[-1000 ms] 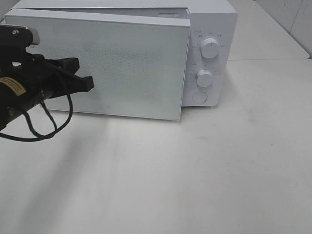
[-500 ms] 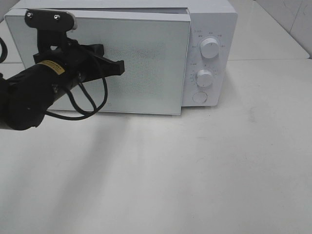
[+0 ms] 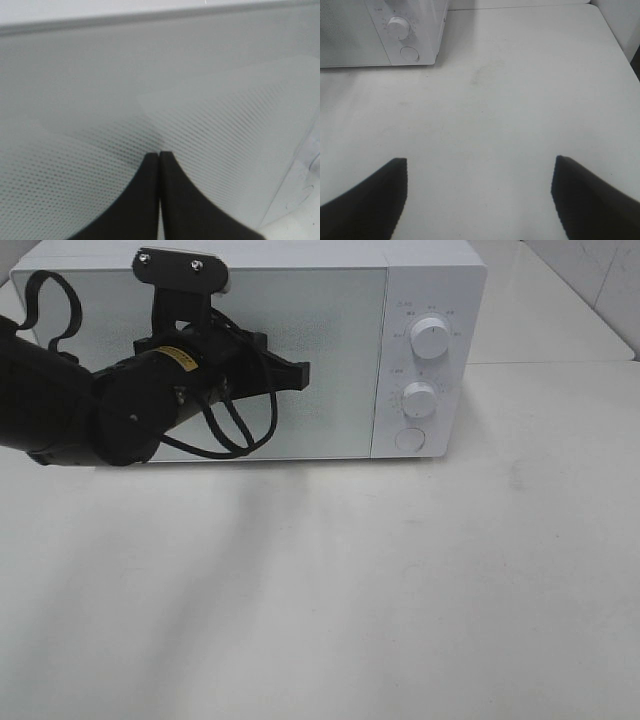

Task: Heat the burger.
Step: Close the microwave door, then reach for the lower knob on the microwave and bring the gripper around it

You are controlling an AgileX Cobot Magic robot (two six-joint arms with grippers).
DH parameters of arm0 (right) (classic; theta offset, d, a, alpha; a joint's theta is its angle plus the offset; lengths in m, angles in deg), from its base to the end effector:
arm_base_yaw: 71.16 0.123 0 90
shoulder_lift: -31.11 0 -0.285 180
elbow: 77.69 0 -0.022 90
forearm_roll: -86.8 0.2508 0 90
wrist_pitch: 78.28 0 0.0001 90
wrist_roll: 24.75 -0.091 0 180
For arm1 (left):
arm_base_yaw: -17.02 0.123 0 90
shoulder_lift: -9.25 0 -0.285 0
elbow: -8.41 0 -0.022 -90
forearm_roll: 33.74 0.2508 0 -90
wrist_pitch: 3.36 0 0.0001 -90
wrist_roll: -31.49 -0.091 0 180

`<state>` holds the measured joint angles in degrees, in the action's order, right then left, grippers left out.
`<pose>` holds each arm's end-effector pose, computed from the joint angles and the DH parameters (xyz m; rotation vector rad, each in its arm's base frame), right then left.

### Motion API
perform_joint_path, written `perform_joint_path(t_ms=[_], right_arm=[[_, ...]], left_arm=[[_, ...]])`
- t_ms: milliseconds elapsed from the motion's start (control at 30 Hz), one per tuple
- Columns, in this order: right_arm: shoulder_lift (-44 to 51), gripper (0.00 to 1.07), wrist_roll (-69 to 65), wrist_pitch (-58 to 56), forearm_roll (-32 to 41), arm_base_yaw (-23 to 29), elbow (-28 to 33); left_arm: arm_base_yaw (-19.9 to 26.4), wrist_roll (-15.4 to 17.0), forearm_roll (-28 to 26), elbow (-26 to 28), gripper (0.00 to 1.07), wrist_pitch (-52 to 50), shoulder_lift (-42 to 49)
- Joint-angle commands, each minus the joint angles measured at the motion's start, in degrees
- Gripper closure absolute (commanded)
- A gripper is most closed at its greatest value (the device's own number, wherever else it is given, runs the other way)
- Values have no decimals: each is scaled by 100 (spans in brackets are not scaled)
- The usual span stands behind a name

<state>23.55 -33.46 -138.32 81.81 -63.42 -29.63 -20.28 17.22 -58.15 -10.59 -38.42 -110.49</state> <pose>-0.0052 -0.0076 0.2810 0.0211 2.0164 0.0788 0.3378 -0.2302 0.1717 0.3358 1.8250 -0.3068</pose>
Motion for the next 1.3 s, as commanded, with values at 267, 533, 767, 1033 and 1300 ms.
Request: perform_joint_path(t_ms=[267,533,767,1033,1300], right_arm=[[149,31,80,57,-29,-40,0],[149,31,80,57,-29,-40,0],[149,31,80,57,-29,-40,0],[149,31,80,57,-29,-40,0],[149,31,80,57,-29,-40,0]], left_arm=[[57,-103,-321,229,107,229,195],[-212,-103,-321,-561,106,327,756],[-338,-103,-315,-945,64,2017,1387],[-338,-86,-315,-945,4,3633,1788],[-338,-86,155,-945,5,5260,2206]])
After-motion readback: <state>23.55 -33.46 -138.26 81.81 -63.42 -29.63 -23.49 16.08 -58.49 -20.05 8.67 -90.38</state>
